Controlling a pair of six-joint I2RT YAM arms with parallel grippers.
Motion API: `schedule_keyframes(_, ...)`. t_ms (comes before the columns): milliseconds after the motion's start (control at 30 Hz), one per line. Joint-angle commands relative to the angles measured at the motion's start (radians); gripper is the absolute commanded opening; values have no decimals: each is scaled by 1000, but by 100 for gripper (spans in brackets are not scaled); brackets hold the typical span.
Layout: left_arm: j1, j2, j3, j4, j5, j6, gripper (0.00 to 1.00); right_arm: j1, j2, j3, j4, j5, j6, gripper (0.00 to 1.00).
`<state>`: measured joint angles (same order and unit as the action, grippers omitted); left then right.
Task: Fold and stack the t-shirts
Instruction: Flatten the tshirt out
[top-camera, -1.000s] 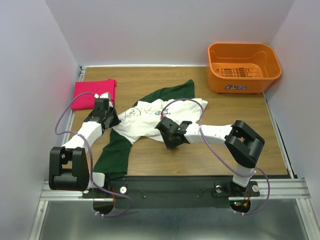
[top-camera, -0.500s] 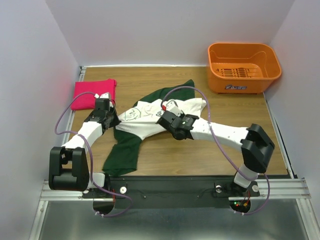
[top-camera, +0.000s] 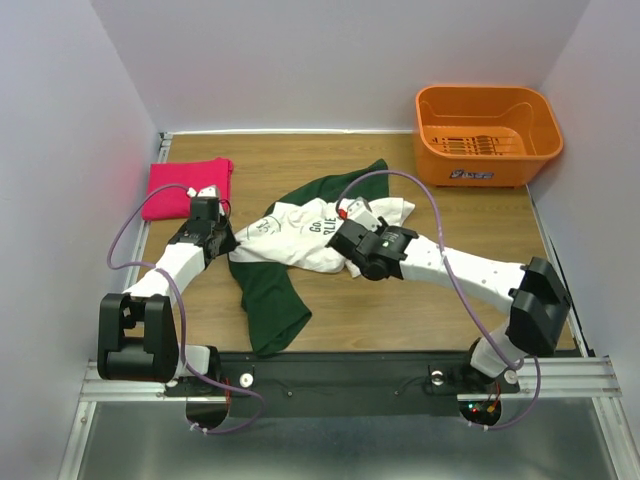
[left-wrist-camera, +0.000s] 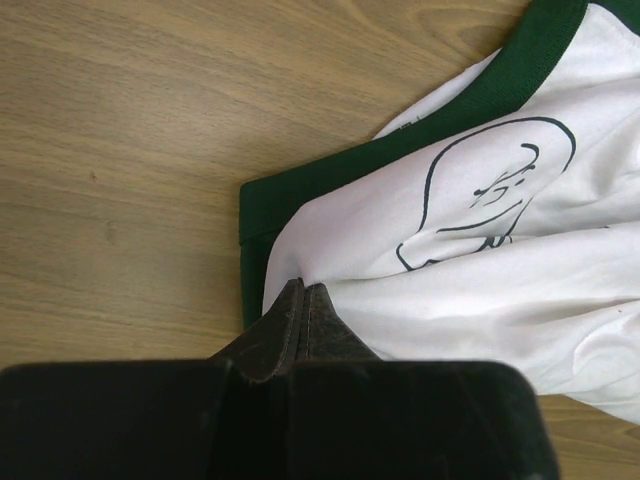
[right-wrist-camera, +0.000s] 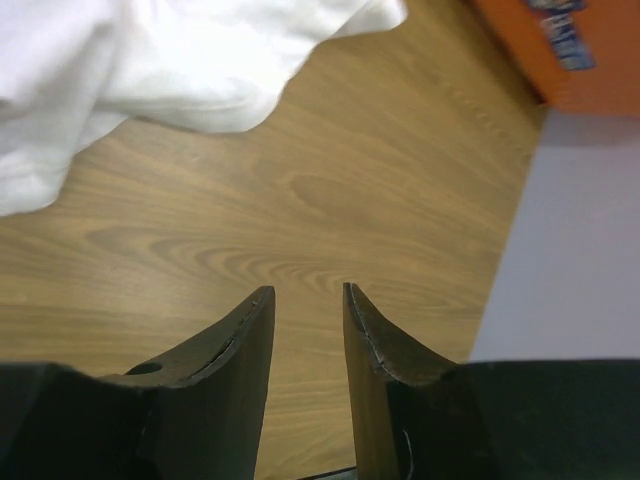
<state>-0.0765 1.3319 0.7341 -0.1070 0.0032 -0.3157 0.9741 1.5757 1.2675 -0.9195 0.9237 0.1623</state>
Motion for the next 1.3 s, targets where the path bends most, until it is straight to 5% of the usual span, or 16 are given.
schedule_keyframes(0,4,-25,10,-2,-31,17,0,-21,-78,-62,103,-177,111,39)
schedule_keyframes(300,4,-34,2,6,-20,15,0,-224,-204,-312,537,-627,361,45)
schedule_keyframes(633,6,-34,2,9,-11,17,0,-235,-23,-295,676,-756,132,45)
schedule_keyframes(1267,4,-17,7,9,-8,17,0,-236,109,-286,740,-829,79,51)
